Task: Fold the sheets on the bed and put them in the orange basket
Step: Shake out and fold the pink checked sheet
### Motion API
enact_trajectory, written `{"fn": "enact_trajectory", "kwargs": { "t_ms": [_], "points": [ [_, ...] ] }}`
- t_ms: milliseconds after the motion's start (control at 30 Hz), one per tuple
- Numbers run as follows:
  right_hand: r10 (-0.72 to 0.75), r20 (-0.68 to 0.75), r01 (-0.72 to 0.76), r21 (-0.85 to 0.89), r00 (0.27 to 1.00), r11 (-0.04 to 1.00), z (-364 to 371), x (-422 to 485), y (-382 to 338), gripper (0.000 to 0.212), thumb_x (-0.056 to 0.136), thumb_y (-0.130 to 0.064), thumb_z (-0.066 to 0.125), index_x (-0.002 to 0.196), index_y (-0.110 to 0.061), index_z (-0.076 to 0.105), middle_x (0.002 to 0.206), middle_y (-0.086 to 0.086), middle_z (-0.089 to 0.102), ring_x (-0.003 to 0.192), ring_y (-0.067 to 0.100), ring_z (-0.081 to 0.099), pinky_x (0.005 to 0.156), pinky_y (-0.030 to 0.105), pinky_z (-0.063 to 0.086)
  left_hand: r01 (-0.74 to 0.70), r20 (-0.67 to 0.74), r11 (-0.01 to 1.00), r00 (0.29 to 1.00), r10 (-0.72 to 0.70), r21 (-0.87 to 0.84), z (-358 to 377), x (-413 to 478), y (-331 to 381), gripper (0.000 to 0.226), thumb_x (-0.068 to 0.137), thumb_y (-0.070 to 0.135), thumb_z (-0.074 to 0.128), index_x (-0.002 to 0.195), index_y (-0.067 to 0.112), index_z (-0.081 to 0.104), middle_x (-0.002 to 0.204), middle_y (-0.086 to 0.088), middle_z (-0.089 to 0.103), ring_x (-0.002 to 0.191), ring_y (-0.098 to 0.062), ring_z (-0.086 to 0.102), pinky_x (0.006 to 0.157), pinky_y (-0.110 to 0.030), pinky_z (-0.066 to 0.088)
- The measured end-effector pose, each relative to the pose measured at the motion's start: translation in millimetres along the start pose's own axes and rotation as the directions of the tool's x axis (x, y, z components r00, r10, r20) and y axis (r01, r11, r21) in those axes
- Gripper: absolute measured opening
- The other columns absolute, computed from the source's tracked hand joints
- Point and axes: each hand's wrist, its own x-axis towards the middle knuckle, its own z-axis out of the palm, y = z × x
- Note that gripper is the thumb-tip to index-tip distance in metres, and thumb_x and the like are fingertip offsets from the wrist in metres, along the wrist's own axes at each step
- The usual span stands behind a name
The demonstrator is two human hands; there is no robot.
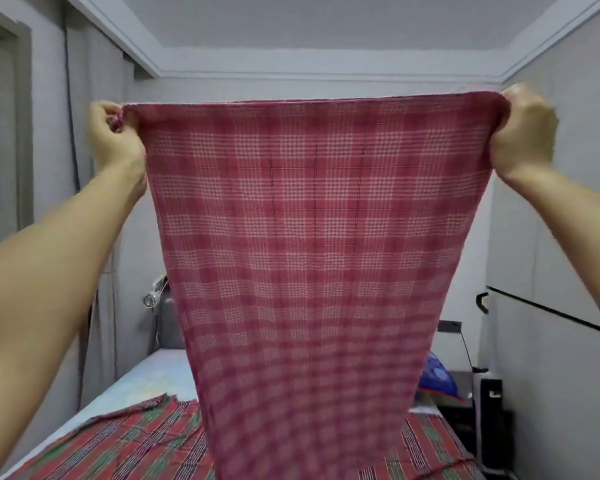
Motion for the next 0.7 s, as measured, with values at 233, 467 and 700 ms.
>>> {"fn": "enact_trajectory", "kwargs": {
  "t_ms": [233, 467, 700],
  "points": [
    [0.102, 0.238, -0.095, -0.042, 0.966, 0.995, -60.2, -116.0, 17.5, 0.026, 0.092, -0.014, 0.040, 0.093, 0.006, 0.056, 0.093, 0.032, 0.058, 0.083, 0.045, 0.054, 0.068, 0.045, 0.036, 0.174, 0.222, 0.985, 0.960, -0.170, 0.005, -99.6, -72.2, 13.1, 0.019, 0.087, 0.012, 0.064, 0.078, 0.023, 0.051, 0.077, 0.003, 0.056, 0.071, -0.011, 0.058, 0.077, -0.035, 0.057],
    [0.106, 0.693, -0.065, -0.085, 0.713, 0.994, -181.8, -308.4, 24.7, 0.029, 0.088, -0.013, 0.041, 0.094, 0.004, 0.064, 0.089, 0.024, 0.065, 0.078, 0.038, 0.060, 0.067, 0.041, 0.043, 0.305, 0.585, 0.831, 0.599, -0.547, 0.466, -283.5, -192.7, 39.5, 0.008, 0.071, 0.010, 0.074, 0.070, 0.009, 0.066, 0.077, -0.014, 0.071, 0.063, -0.011, 0.070, 0.060, -0.015, 0.055],
    [0.079, 0.944, 0.038, -0.097, 0.320, 0.995, -248.7, -434.5, 3.6, 0.011, 0.087, -0.005, 0.061, 0.093, -0.012, 0.067, 0.076, 0.003, 0.063, 0.070, 0.024, 0.054, 0.062, 0.027, 0.032, -0.265, 0.601, 0.557, 0.126, -0.790, 0.787, -385.7, -279.1, 15.2, 0.021, 0.066, 0.017, 0.084, 0.063, 0.011, 0.064, 0.057, -0.002, 0.065, 0.057, -0.013, 0.055, 0.057, -0.024, 0.041]
  ]
}}
